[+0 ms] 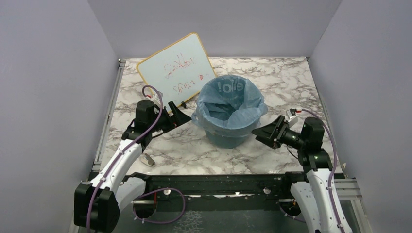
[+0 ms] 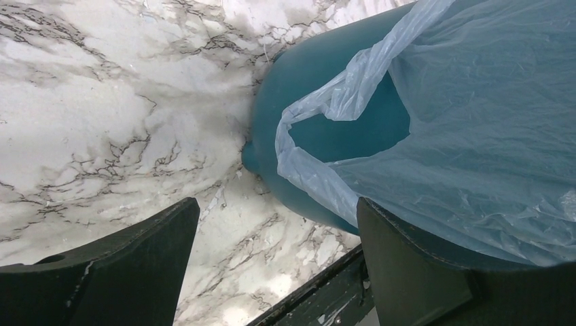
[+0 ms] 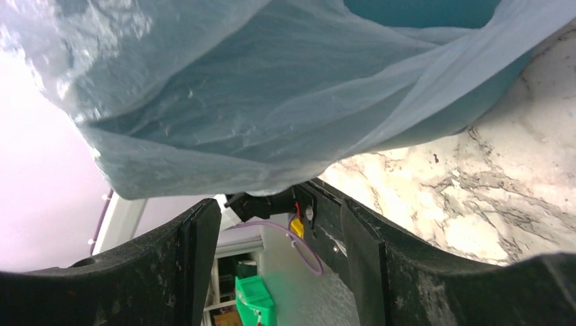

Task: Put the trash bags into the trash bin
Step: Place the trash bag in the trash bin.

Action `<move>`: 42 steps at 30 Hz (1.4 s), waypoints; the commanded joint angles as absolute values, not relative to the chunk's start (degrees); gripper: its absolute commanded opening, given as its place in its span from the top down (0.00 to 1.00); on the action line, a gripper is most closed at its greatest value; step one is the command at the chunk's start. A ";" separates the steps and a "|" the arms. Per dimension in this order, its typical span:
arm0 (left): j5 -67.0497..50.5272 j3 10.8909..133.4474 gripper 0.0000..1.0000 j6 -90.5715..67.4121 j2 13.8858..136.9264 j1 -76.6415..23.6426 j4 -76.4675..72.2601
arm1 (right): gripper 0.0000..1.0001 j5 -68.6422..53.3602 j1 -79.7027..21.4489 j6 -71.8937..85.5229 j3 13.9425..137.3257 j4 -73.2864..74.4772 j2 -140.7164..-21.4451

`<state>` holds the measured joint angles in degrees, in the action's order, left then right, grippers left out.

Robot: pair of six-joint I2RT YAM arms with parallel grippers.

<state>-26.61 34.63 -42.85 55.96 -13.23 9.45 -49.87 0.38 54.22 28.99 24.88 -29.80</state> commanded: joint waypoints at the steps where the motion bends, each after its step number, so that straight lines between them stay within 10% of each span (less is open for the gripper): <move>1: -28.02 35.01 0.12 -43.14 55.48 -13.09 7.51 | 0.29 -51.30 0.01 56.96 30.21 18.72 -32.74; 35: -27.50 34.19 0.12 -43.72 54.24 -13.03 8.51 | 0.29 -34.39 -11.78 56.00 17.61 10.31 -42.46; 42: -27.55 33.64 0.12 -43.51 54.49 -13.06 8.22 | 0.29 -35.22 -11.78 51.23 19.04 19.91 -27.15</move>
